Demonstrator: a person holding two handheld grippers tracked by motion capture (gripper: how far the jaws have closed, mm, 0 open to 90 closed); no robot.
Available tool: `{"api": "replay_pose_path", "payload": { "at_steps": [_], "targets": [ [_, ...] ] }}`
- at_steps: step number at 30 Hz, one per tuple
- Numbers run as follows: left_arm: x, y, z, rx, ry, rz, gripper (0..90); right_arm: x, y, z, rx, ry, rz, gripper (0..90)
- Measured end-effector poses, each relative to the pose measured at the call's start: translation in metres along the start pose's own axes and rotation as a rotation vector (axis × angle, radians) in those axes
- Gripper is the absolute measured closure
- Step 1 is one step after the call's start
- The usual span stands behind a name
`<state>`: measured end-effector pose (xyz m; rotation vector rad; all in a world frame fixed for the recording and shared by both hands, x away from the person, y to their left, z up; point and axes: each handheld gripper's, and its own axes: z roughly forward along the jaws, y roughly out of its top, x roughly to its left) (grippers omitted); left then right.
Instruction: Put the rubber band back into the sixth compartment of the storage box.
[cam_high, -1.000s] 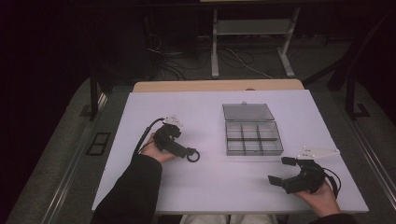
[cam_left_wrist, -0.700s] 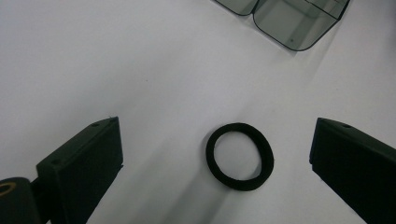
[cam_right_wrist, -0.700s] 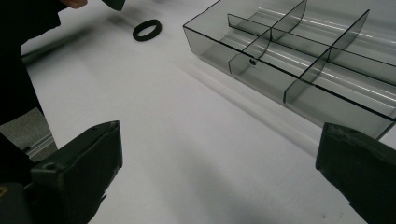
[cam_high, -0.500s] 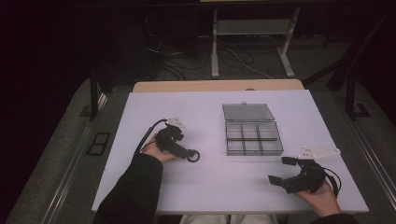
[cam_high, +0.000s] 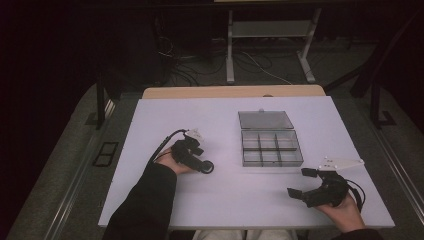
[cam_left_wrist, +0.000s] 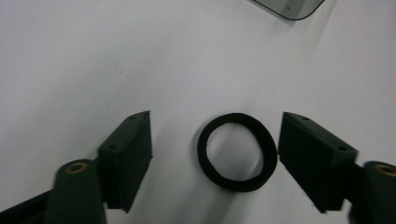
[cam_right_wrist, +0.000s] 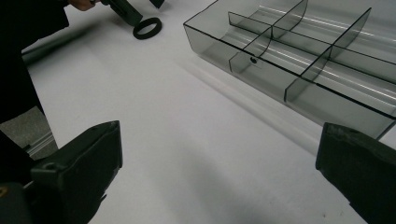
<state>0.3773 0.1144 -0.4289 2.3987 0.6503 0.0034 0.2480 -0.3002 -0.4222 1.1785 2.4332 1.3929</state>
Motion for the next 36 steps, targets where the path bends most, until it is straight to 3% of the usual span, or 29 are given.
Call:
{"api": "replay_pose_path", "payload": {
  "at_steps": [4,17,23,31,35,36],
  "targets": [
    [-0.0002,0.0005,0.0019,0.003,-0.005,0.03,38.7,0.0,-0.0001,0.0005,0.003,0.0,-0.003,0.0],
    [-0.0019,-0.0007,0.0056,0.024,0.024,0.065,70.1,0.0003,-0.0003,0.0005,0.007,0.001,0.0,0.0],
    [0.0003,-0.0016,0.0053,0.035,0.014,0.048,84.3,0.0002,-0.0004,0.0006,0.007,0.002,0.001,0.0],
    [0.0026,-0.0015,0.0038,0.031,-0.005,0.035,86.2,-0.0001,-0.0005,0.0004,0.006,0.001,0.0,0.0],
    [0.0037,-0.0005,-0.0004,-0.003,-0.03,-0.001,86.2,-0.0003,-0.0006,0.0003,0.006,0.001,0.001,0.0],
    [0.0049,0.0003,-0.0014,-0.009,-0.029,0.012,86.2,-0.0002,-0.0006,0.0004,0.006,0.001,0.002,0.0]
  ]
}}
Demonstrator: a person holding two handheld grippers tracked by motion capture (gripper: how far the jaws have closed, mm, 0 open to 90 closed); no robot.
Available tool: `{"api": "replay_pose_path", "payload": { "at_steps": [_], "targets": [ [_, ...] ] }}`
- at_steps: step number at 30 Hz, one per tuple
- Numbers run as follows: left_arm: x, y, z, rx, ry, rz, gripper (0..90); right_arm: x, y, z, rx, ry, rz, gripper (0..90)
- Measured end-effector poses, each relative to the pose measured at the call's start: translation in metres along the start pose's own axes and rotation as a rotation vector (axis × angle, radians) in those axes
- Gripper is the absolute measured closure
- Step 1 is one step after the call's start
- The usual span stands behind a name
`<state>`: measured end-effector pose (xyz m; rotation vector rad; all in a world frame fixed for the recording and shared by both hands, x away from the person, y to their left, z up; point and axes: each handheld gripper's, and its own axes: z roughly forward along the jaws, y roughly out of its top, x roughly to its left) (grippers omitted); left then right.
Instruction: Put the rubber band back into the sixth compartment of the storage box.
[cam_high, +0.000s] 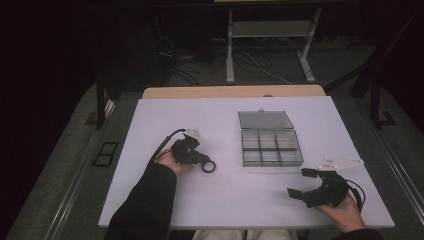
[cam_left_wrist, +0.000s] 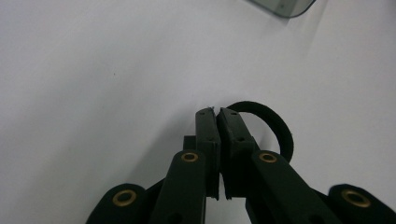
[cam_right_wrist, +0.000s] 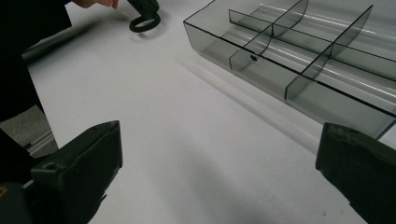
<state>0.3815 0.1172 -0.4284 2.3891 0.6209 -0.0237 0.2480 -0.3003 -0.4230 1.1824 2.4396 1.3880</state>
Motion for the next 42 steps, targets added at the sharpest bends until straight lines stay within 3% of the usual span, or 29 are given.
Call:
{"api": "replay_pose_path", "payload": {
  "at_steps": [8,34,42],
  "targets": [
    [-0.003,0.009,-0.01,-0.036,0.008,-0.005,86.1,0.0,0.0,0.0,-0.002,-0.001,-0.003,0.0],
    [-0.008,0.053,-0.031,-0.032,0.051,0.094,86.1,-0.001,0.0,-0.001,-0.006,0.0,-0.004,0.0],
    [-0.008,0.061,-0.034,-0.05,0.055,0.094,86.1,-0.001,0.0,-0.001,-0.007,0.002,-0.002,0.0]
  ]
}}
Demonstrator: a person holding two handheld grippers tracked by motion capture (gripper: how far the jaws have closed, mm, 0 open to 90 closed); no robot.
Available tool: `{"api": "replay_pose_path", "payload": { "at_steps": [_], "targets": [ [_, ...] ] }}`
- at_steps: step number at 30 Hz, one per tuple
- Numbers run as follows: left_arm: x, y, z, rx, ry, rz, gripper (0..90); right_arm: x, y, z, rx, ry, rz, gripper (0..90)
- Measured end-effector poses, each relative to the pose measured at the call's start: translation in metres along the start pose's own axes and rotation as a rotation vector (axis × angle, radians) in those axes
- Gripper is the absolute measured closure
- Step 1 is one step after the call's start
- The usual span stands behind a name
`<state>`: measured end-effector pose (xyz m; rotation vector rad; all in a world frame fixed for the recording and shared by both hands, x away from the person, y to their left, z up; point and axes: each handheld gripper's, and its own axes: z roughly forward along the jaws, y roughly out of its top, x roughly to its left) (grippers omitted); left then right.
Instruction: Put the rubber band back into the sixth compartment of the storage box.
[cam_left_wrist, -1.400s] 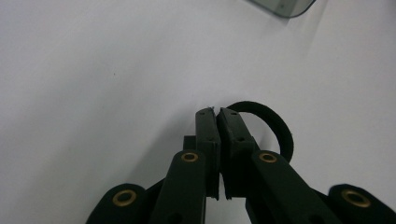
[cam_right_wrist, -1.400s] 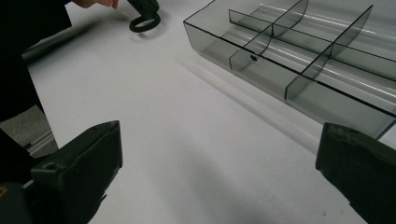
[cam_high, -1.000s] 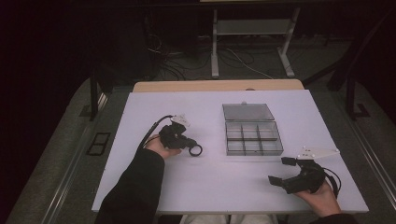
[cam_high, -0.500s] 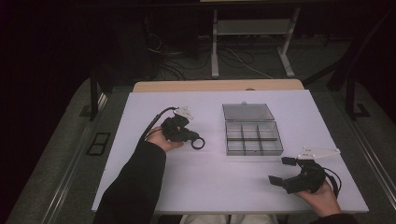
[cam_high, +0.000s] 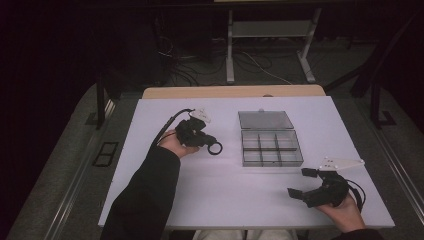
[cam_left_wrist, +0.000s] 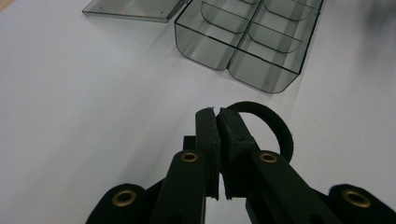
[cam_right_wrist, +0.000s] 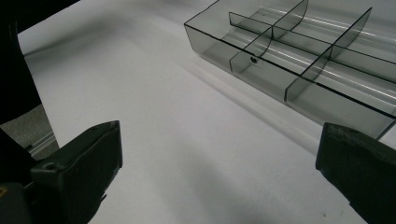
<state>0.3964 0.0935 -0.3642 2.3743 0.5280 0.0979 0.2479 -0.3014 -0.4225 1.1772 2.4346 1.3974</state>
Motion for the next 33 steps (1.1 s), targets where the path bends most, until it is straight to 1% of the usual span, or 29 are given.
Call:
{"api": "replay_pose_path", "payload": {
  "at_steps": [2,3,4,5,6,7,8,9,12,13,14,15,17,18,20,22,24,29,30,32,33],
  "targets": [
    [0.0,0.003,-0.001,-0.003,0.002,0.003,86.0,-0.001,0.0,0.0,-0.005,-0.001,-0.004,0.0],
    [0.001,0.005,-0.001,-0.002,0.004,0.011,86.0,-0.001,0.0,0.0,-0.005,-0.001,-0.005,0.0],
    [0.001,0.006,-0.001,-0.01,0.005,0.005,86.1,-0.001,0.0,0.0,-0.005,-0.001,-0.004,0.0],
    [0.001,0.007,-0.002,-0.003,0.004,0.016,86.1,0.0,0.0,0.0,-0.001,0.001,0.001,0.0],
    [0.001,0.009,-0.001,-0.012,0.005,0.008,86.0,0.0,0.0,0.0,-0.001,0.001,0.001,0.0],
    [0.002,0.01,-0.001,-0.002,0.005,0.018,86.0,0.0,0.0,0.0,0.0,0.0,0.001,0.0],
    [0.001,0.011,0.0,-0.004,0.005,0.013,86.0,0.0,0.0,0.0,0.001,0.0,0.001,0.0],
    [0.002,0.013,0.0,0.002,0.006,0.025,86.0,0.0,0.0,0.0,0.001,-0.001,0.0,0.0],
    [0.003,0.017,0.001,0.004,0.009,0.035,86.0,0.0,0.0,0.0,-0.002,-0.001,-0.001,0.0],
    [0.002,0.019,0.002,-0.002,0.008,0.033,86.0,-0.001,0.0,0.0,-0.008,-0.003,-0.008,0.0],
    [0.003,0.022,0.001,0.015,0.008,0.046,86.1,-0.001,0.0,0.0,-0.008,-0.004,-0.006,0.0],
    [0.004,0.024,0.001,0.017,0.009,0.057,86.0,-0.001,0.0,0.0,-0.008,-0.004,-0.005,0.0],
    [0.002,0.029,0.001,-0.004,0.011,0.042,86.0,-0.001,0.0,-0.001,-0.008,-0.005,-0.004,0.0],
    [0.003,0.032,0.001,0.0,0.01,0.057,86.0,-0.001,0.0,-0.001,-0.008,-0.005,-0.003,0.0],
    [0.002,0.037,0.001,-0.004,0.011,0.065,86.0,-0.001,0.0,-0.001,-0.006,-0.005,-0.003,0.0],
    [0.002,0.042,0.002,-0.015,0.011,0.059,86.0,-0.001,0.0,-0.001,-0.007,-0.006,0.0,0.0],
    [0.003,0.046,0.004,-0.018,0.011,0.062,86.0,-0.001,0.0,-0.002,-0.008,-0.006,0.003,0.0],
    [0.005,0.056,0.008,-0.01,0.013,0.078,86.0,-0.002,-0.001,-0.003,-0.014,-0.007,-0.001,0.0],
    [0.005,0.057,0.009,-0.012,0.013,0.076,86.0,-0.002,-0.001,-0.003,-0.014,-0.007,-0.001,0.0],
    [0.005,0.061,0.012,-0.008,0.012,0.083,86.0,-0.002,-0.001,-0.003,-0.011,-0.004,0.006,0.0],
    [0.006,0.063,0.013,-0.009,0.015,0.093,86.0,-0.003,-0.001,-0.003,-0.013,-0.004,0.009,0.0]
  ]
}}
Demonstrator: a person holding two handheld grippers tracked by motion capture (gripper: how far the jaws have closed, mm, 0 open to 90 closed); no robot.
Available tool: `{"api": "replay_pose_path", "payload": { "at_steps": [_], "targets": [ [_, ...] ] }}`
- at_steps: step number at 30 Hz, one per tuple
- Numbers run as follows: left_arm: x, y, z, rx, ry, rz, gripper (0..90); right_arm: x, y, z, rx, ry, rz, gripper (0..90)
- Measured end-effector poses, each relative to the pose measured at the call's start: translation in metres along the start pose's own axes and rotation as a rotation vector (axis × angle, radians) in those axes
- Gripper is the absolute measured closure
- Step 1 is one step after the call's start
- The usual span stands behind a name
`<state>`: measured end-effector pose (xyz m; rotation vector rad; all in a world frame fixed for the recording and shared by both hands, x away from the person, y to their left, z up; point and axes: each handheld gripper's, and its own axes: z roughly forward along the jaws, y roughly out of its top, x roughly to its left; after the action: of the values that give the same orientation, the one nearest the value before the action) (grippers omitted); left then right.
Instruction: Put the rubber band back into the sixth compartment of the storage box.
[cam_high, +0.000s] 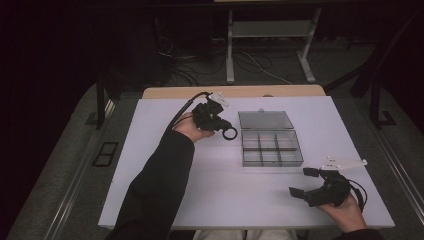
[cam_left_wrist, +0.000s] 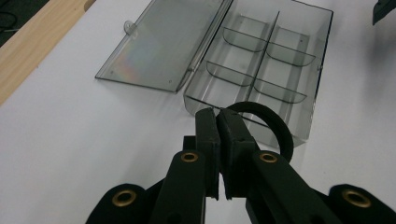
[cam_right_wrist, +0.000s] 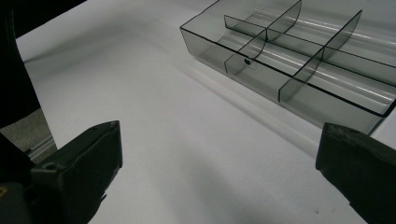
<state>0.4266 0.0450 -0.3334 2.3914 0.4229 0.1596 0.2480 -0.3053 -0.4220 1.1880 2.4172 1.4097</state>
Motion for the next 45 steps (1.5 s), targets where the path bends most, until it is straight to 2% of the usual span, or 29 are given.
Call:
{"api": "replay_pose_path", "payload": {
  "at_steps": [7,10,14,17,20,21,24,33,45],
  "targets": [
    [0.0,0.015,0.009,-0.009,-0.007,0.004,86.0,0.0,0.0,-0.001,-0.006,0.005,0.008,0.0],
    [0.001,0.021,0.011,0.0,-0.009,0.024,86.0,-0.001,0.0,-0.002,-0.008,0.005,0.01,0.0],
    [0.0,0.029,0.014,-0.016,-0.009,0.017,86.0,-0.001,0.0,-0.003,-0.009,0.004,0.011,0.0],
    [0.0,0.035,0.016,-0.009,-0.008,0.035,86.0,-0.001,0.0,-0.003,-0.013,0.003,0.014,0.0],
    [-0.001,0.041,0.017,-0.016,-0.008,0.043,86.0,-0.001,0.0,-0.003,-0.015,0.004,0.016,0.0],
    [-0.003,0.042,0.019,-0.031,-0.008,0.033,86.0,-0.001,0.0,-0.003,-0.017,0.004,0.017,0.0],
    [-0.004,0.048,0.021,-0.019,-0.012,0.055,86.0,-0.001,0.0,-0.003,-0.015,0.005,0.015,0.0],
    [-0.009,0.059,0.034,-0.019,-0.011,0.069,86.0,-0.001,0.0,-0.003,-0.016,0.006,0.015,0.0],
    [-0.013,0.068,0.053,-0.034,-0.009,0.052,86.0,-0.001,0.0,-0.003,-0.013,0.005,0.011,0.0]
  ]
}}
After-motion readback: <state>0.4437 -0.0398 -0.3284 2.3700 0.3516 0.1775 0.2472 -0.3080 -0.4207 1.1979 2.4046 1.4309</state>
